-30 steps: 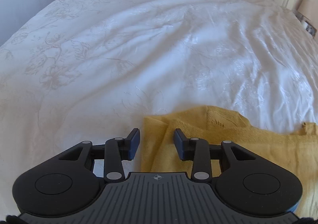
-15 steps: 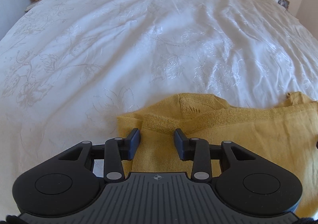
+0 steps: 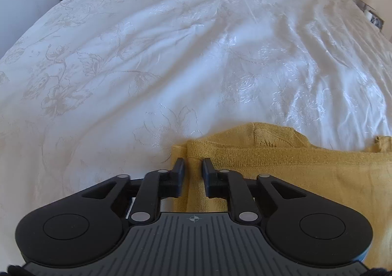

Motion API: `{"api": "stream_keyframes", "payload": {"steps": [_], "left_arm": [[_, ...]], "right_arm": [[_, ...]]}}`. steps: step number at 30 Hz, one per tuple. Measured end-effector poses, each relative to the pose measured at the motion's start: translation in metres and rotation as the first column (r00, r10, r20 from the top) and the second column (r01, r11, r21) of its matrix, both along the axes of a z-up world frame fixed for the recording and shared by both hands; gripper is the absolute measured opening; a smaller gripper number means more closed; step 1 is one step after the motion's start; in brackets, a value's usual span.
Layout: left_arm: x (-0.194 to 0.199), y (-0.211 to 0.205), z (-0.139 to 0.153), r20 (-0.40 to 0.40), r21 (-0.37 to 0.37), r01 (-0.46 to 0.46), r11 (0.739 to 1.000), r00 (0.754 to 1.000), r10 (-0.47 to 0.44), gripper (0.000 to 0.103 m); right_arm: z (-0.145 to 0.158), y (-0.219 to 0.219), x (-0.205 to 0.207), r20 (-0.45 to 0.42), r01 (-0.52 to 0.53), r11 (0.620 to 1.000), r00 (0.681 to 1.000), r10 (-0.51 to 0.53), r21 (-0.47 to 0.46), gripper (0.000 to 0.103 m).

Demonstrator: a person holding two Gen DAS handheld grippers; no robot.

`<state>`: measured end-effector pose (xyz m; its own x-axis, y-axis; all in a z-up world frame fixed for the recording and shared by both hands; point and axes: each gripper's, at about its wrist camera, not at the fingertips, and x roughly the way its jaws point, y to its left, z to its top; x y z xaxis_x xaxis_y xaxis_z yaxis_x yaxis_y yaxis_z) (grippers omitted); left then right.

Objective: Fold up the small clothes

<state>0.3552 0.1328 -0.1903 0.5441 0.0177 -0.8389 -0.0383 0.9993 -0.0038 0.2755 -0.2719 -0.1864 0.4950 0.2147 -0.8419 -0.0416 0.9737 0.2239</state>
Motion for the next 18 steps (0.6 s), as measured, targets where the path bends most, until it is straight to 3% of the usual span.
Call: {"api": "stream_keyframes", "payload": {"steps": [4,7,12,18], "left_arm": [[-0.02,-0.012,0.02,0.038,0.008,0.022,1.0,0.999,-0.023,0.036],[-0.046,-0.032,0.033,0.035,0.004,0.097,0.995,0.995,-0.097,0.045],[-0.099,-0.077,0.034,-0.029,-0.039,0.228,0.973,0.973,-0.229,0.047],[-0.149,-0.125,0.011,-0.117,-0.076,0.331,0.941,0.934,-0.338,0.047]], "right_arm": [[0.01,-0.002,-0.002,0.018,0.014,1.0,1.0,-0.014,-0.002,0.049],[0.022,0.0,-0.01,0.037,-0.004,1.0,0.999,0.004,0.0,0.051],[0.039,0.023,-0.036,0.055,-0.091,0.996,0.994,0.09,0.021,0.052],[0.036,0.065,-0.073,0.026,-0.194,0.981,0.981,0.193,0.024,0.053]]}}
